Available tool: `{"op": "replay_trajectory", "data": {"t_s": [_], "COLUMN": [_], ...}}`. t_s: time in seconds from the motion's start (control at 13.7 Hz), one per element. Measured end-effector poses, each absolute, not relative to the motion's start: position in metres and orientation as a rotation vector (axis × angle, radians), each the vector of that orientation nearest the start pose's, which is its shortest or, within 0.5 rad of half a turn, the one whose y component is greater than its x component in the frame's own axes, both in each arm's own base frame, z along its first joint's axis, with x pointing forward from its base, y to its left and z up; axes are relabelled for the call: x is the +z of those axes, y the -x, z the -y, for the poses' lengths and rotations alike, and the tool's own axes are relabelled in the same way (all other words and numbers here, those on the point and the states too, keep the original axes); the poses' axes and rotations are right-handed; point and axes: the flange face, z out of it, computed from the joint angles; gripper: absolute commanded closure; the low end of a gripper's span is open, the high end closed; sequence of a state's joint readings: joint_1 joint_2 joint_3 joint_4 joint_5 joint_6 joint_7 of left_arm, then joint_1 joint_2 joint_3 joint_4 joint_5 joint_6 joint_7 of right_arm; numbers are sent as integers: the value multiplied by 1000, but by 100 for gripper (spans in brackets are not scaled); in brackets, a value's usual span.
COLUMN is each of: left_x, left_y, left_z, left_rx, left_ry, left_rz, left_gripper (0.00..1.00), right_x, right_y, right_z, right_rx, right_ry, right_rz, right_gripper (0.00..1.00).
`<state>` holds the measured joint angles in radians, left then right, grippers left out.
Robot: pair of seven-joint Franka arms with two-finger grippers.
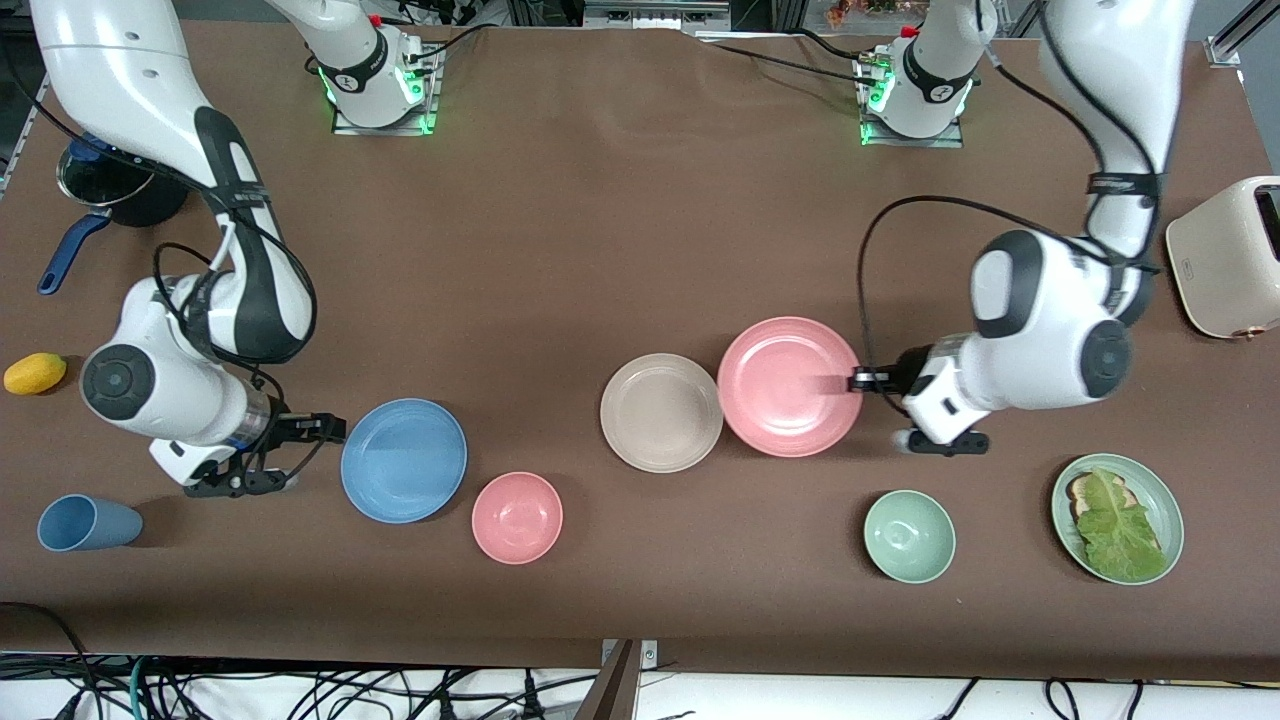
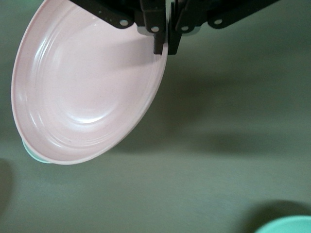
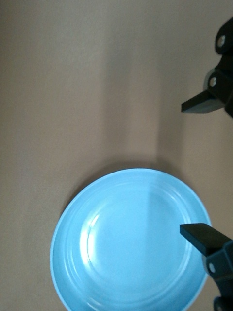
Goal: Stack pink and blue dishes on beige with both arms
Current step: 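Carry the pink plate toward the beige plate while the right gripper reaches the blue plate, then lower the pink plate onto the beige plate while the right gripper grips the blue plate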
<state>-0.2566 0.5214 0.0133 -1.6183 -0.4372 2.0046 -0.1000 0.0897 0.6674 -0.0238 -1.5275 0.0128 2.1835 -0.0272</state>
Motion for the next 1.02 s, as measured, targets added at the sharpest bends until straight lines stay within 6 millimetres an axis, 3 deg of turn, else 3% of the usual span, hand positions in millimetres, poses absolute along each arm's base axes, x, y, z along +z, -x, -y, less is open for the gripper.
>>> {"op": "replay_trajectory", "data": {"t_s": [0.29, 0.66, 0.88, 1.02], "left_x": [289, 267, 253, 244], "left_y": [-634, -627, -625, -626], "left_z": [258, 306, 325, 335], "left_rx": [303, 255, 220, 213], "left_ry": [3437, 3417, 3412, 3408], "left_rz": [263, 385, 441, 463], "left_gripper": [100, 100, 100, 100], "right_x": [235, 223, 205, 197], "right_y": [-707, -708, -709, -709], "right_z": [-54, -54, -54, -54], "right_rx": [10, -7, -38, -34], "right_ry": [3143, 3143, 3143, 3144], "right_rz": [148, 139, 138, 138], "right_gripper": [6, 8, 23, 37]}}
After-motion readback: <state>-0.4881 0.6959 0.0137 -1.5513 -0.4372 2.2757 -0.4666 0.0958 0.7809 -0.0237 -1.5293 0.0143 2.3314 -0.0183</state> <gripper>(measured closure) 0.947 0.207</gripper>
